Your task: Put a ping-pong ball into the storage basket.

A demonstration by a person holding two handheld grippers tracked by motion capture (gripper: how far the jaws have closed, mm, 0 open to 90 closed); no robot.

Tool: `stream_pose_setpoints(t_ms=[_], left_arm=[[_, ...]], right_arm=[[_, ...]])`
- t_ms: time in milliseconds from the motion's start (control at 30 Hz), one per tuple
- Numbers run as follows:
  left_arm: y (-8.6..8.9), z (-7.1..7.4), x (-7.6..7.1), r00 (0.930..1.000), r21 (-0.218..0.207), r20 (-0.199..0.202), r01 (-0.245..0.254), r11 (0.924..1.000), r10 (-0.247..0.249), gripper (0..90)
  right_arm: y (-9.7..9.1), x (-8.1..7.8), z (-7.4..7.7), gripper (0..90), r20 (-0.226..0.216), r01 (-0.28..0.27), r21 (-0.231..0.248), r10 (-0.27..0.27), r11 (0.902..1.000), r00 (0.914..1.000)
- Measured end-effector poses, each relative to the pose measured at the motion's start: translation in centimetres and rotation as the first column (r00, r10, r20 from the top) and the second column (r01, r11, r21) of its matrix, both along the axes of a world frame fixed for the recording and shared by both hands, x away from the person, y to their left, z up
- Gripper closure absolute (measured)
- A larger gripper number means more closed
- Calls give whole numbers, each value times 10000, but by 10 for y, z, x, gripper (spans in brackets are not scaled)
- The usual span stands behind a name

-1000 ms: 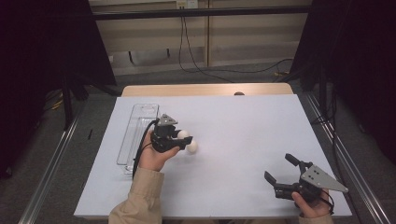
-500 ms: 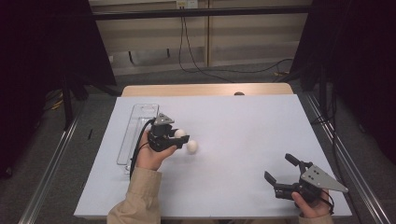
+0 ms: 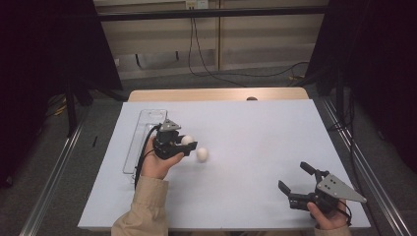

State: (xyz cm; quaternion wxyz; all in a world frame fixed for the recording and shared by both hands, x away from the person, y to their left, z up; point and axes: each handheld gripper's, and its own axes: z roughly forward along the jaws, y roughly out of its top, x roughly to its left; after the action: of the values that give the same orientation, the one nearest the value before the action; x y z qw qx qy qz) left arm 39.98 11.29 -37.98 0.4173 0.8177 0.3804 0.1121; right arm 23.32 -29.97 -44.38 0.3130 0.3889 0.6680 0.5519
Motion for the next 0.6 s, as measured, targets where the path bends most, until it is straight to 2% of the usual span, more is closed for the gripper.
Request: stream_pose_setpoints(t_ms=[200,600], left_arm=[[3,1,0,9999,-109,-16,-130,9999,130,510],[10,2,1,9994,-29,-8,-351,9994,351,510]], right_arm=[[0,0,0,34,9,-3,-18,3,10000,10000],[0,0,0,34,11,-11,-28,11,10000,10000]])
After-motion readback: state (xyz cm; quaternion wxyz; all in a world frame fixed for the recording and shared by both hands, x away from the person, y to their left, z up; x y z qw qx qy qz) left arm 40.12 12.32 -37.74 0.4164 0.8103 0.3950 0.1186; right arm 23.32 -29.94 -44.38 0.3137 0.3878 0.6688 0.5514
